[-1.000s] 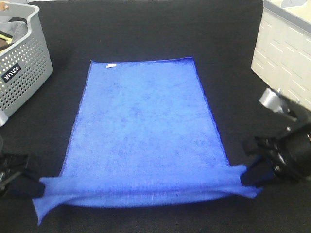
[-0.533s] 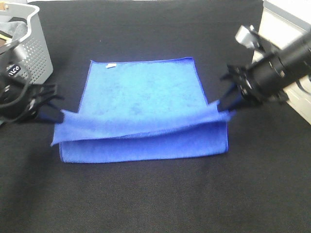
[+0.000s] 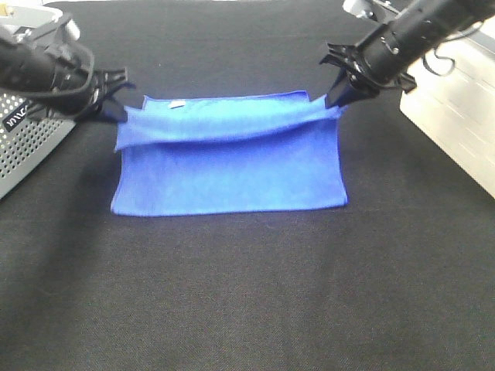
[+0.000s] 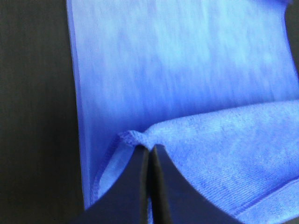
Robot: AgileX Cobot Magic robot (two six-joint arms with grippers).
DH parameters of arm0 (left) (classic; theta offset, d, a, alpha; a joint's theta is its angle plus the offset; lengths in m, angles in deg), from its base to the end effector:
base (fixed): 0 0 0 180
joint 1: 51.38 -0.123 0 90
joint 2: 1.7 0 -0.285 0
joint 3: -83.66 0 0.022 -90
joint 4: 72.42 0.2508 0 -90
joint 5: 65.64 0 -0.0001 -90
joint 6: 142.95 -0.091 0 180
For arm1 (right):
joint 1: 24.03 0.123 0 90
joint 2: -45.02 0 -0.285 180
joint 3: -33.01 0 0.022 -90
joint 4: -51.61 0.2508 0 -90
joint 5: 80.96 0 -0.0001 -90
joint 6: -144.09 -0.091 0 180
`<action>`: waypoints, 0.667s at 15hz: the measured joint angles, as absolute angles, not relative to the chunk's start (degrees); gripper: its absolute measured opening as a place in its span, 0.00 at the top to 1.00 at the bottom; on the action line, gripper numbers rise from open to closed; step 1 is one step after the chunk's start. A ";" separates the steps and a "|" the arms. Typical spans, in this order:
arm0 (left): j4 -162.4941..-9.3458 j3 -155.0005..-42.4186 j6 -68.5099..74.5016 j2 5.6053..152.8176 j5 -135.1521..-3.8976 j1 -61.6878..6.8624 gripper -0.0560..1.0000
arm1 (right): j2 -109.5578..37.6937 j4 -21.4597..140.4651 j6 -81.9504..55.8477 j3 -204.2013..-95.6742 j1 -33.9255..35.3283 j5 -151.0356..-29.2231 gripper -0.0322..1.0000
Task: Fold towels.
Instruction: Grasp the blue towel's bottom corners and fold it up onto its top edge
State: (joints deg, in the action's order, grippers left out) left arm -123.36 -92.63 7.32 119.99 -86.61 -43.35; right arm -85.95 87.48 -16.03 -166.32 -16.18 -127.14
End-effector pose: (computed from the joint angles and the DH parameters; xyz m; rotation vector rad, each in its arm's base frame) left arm 0.4165 -0.0844 0.1722 -0.1110 2.4551 -0.5547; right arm 0.4573 0.1019 0.1934 -0.1727 2.6324 0.6633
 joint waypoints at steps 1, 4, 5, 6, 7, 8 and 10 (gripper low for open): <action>-122.84 -95.96 7.38 122.34 -86.67 -43.35 0.95 | -88.64 86.33 -17.06 -170.39 -16.18 -127.26 0.97; -122.50 -102.89 7.38 127.26 -86.73 -43.35 0.95 | -94.32 84.84 -18.21 -178.58 -16.18 -127.49 0.97; -122.33 -107.76 7.38 130.70 -86.44 -43.35 0.95 | -98.21 84.44 -18.50 -184.25 -16.18 -127.72 0.97; -122.27 -111.02 7.38 132.65 -86.33 -43.35 0.95 | -100.45 84.38 -18.67 -187.75 -16.18 -127.72 0.97; -122.21 -114.58 7.38 134.94 -85.92 -43.35 0.95 | -102.85 84.38 -19.07 -191.36 -16.18 -127.66 0.97; -121.41 -121.05 7.38 139.70 -84.61 -43.35 0.95 | -107.04 83.92 -19.58 -197.49 -16.18 -126.23 0.97; -121.18 -123.52 7.38 141.82 -83.52 -43.35 0.95 | -108.76 83.64 -19.58 -199.72 -16.18 -125.14 0.97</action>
